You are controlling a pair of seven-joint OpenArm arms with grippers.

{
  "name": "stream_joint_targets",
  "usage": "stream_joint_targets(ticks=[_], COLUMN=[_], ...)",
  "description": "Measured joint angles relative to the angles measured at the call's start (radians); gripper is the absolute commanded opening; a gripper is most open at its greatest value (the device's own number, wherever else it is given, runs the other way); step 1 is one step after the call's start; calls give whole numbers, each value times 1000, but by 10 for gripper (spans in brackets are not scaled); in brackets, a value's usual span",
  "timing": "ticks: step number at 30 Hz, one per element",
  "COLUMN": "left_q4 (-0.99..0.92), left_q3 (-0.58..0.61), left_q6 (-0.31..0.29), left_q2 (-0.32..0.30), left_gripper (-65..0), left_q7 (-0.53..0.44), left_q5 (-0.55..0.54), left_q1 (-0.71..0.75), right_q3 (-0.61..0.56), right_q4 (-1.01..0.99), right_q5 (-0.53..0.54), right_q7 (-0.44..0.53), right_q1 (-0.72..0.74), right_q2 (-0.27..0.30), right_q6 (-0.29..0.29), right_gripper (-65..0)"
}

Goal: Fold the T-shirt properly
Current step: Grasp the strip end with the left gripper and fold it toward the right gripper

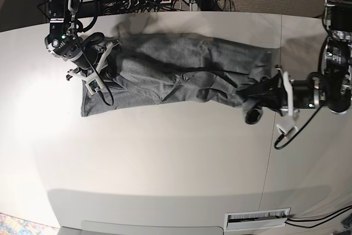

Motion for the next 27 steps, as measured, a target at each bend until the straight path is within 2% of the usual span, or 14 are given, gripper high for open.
stream_joint_targets(ticks=[9, 11, 14, 17, 18, 20, 22, 25, 27], left_q4=[5, 5, 5, 4, 4, 4, 4, 4, 4], left_q3=[0, 0, 0, 0, 0, 0, 0, 0, 0], left_q6=[0, 0, 1, 4, 5, 5, 5, 5, 5], left_q2=[194, 222, 249, 251, 251, 252, 251, 252, 252], left_gripper=[-650, -650, -650, -650, -625, -503, -430, -427, -427], left_q7=[-51, -97, -187, -261, -288, -303, -302, -302, -263], left_q5=[9, 59, 193, 290, 302, 309, 311, 309, 274], left_q1=[72, 93, 133, 162, 168, 178, 183, 181, 180], right_q3=[0, 0, 0, 0, 0, 0, 0, 0, 0], right_q4=[0, 0, 0, 0, 0, 0, 0, 0, 0], right_q5=[0, -1, 0, -1, -1, -3, -3, -6, -6], right_q7=[0, 0, 0, 0, 0, 2, 4, 8, 8], right_q1=[0, 0, 0, 0, 0, 0, 0, 0, 3], right_q2=[0, -1, -2, -2, -2, -2, -2, -2, -2], right_q6=[0, 0, 0, 0, 0, 0, 0, 0, 0], right_gripper=[-650, -650, -650, -650, -650, -650, -650, -650, -650])
